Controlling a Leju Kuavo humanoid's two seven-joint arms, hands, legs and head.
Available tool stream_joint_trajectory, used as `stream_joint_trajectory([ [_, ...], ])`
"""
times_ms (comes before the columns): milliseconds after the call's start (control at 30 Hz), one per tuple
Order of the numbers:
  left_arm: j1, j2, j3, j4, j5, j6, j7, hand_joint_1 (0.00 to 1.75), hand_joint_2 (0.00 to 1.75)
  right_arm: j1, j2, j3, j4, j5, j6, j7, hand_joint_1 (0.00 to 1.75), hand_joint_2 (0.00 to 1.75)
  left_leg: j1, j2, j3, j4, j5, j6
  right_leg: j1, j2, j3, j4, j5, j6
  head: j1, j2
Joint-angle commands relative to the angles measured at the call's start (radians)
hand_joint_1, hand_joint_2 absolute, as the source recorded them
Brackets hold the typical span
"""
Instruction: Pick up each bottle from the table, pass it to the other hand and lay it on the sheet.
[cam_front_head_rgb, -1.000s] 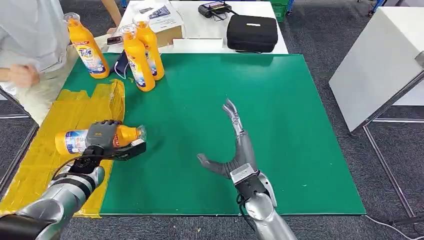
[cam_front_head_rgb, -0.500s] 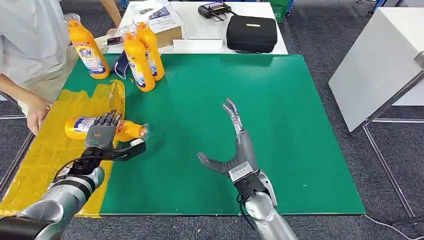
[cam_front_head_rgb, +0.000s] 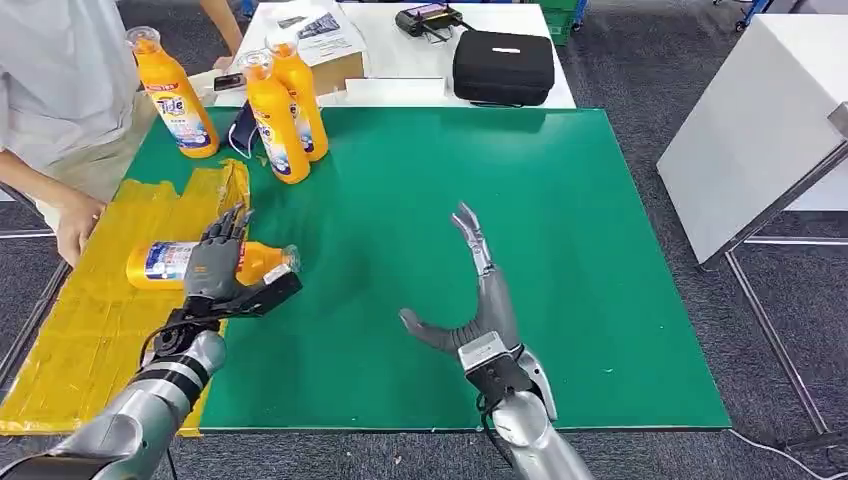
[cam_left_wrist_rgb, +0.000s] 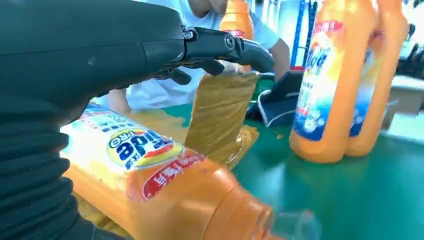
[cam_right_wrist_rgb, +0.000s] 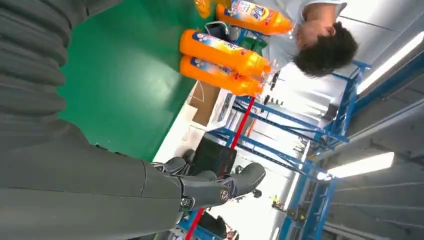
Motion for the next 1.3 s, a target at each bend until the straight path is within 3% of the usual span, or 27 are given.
stream_joint_trajectory([
  [33,0.335,-0.040,0.063,-0.749,0.446,-0.231,-0.160,0.00,1.75,0.124,-0.060,-0.086,-0.128,0.032,-0.019,0.005,0.00,1.75,0.001,-0.002,0.004,0.000,-0.002,-0.001,0.001,0.000,0.005,-0.002,-0.002,-0.001,0.000,0.000],
  [67,0.399,-0.031,0.064,-0.851,0.527,-0.307,-0.167,0.00,1.75,0.149,-0.069,-0.106,-0.152,0.011,0.009,-0.001,0.00,1.75,0.002,-0.001,0.007,0.000,-0.005,-0.001,0.001,0.002,0.009,-0.002,-0.004,-0.001,0.000,0.000],
  [100,0.482,-0.024,0.075,-0.963,0.723,-0.518,-0.184,0.00,1.75,0.182,-0.078,-0.140,-0.175,-0.037,0.077,0.004,0.00,1.75,0.001,0.001,0.004,0.000,-0.004,-0.001,0.001,0.003,0.005,-0.002,-0.002,-0.001,0.000,0.000],
  [200,0.634,-0.021,0.097,-1.073,0.788,-0.640,-0.157,0.00,1.75,0.276,-0.089,-0.223,-0.243,-0.038,0.117,-0.001,0.00,1.75,0.001,0.005,0.011,0.000,-0.009,-0.002,0.001,0.008,0.012,-0.004,-0.006,-0.001,0.000,0.000],
  [333,0.703,-0.037,0.106,-1.078,0.912,-0.782,-0.150,0.00,1.75,0.332,-0.080,-0.300,-0.281,-0.065,0.139,-0.003,0.00,1.75,0.000,0.001,0.004,0.000,-0.009,0.000,0.000,0.003,0.005,-0.003,-0.006,0.000,0.000,0.000],
  [567,0.741,-0.057,0.080,-1.108,0.966,-0.833,-0.150,0.00,1.75,0.354,-0.053,-0.380,-0.301,-0.111,0.158,-0.008,0.00,1.75,0.002,-0.001,0.007,0.002,-0.012,-0.002,0.002,0.003,0.009,-0.003,-0.009,-0.001,0.000,0.000],
  [633,0.738,-0.053,0.057,-1.098,0.977,-0.859,-0.135,0.00,1.75,0.350,-0.046,-0.397,-0.288,-0.121,0.184,-0.002,0.00,1.75,0.000,0.000,0.002,-0.001,-0.009,0.000,0.000,0.001,0.003,-0.003,-0.006,0.000,0.000,0.000],
  [967,0.715,-0.064,0.007,-1.040,0.986,-0.881,-0.111,0.00,1.75,0.330,-0.052,-0.368,-0.205,-0.097,0.255,0.036,0.00,1.75,0.002,-0.001,0.010,-0.001,-0.011,-0.002,0.001,0.003,0.013,-0.005,-0.008,-0.001,0.000,0.000],
  [1167,0.688,-0.073,-0.018,-1.023,0.986,-0.882,-0.102,0.00,1.75,0.316,-0.053,-0.335,-0.187,-0.080,0.263,0.046,0.00,1.75,0.000,-0.001,0.003,-0.001,-0.008,0.000,0.000,0.001,0.005,-0.004,-0.005,0.000,0.000,0.000],
  [1300,0.688,-0.073,-0.018,-1.023,0.986,-0.882,-0.102,0.00,1.75,0.316,-0.053,-0.335,-0.187,-0.080,0.263,0.046,0.00,1.75,0.002,0.000,0.009,-0.001,-0.010,-0.001,0.001,0.003,0.011,-0.005,-0.007,-0.001,0.000,0.000],
])
